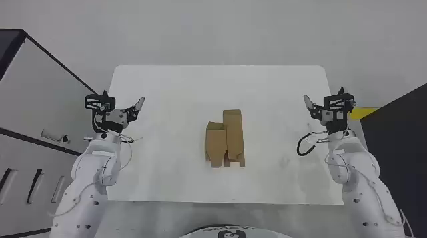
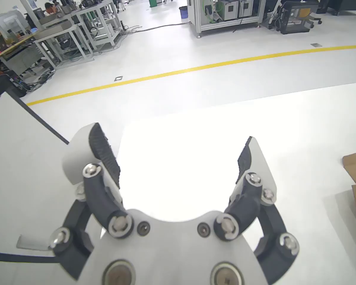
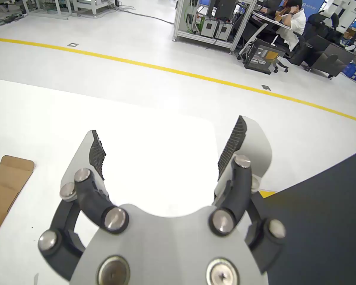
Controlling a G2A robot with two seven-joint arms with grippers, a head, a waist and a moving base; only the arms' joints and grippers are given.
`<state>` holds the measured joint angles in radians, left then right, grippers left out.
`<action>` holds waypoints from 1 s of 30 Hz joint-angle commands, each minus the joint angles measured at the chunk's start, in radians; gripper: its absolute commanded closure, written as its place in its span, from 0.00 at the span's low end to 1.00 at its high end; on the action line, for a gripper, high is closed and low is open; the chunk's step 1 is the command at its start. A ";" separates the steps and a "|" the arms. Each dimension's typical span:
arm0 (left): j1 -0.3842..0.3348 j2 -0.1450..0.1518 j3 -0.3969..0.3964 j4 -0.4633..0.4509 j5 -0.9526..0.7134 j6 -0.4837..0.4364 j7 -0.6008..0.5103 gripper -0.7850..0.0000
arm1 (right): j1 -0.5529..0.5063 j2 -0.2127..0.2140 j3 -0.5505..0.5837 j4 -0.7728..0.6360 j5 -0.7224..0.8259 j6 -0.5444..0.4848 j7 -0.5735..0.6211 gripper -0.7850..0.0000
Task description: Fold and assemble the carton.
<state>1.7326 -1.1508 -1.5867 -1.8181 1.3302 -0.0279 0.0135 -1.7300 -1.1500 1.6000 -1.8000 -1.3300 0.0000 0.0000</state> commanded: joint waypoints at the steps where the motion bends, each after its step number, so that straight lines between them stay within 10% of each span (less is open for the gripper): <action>1: 0.010 -0.001 0.017 -0.022 0.012 -0.016 0.000 0.00 | 0.000 0.000 0.000 0.000 0.000 0.000 0.000 0.00; 14: 0.040 -0.012 0.107 -0.124 0.055 0.017 -0.048 0.00 | 0.000 0.000 0.000 0.000 0.000 0.000 0.000 0.00; 30: 0.073 0.004 0.308 -0.227 0.517 -0.235 -0.084 0.00 | 0.000 0.000 0.000 0.000 0.000 0.000 0.000 0.00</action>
<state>1.8058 -1.1473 -1.2777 -2.0447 1.8486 -0.2641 -0.0719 -1.7300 -1.1500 1.6000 -1.8000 -1.3300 0.0000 0.0000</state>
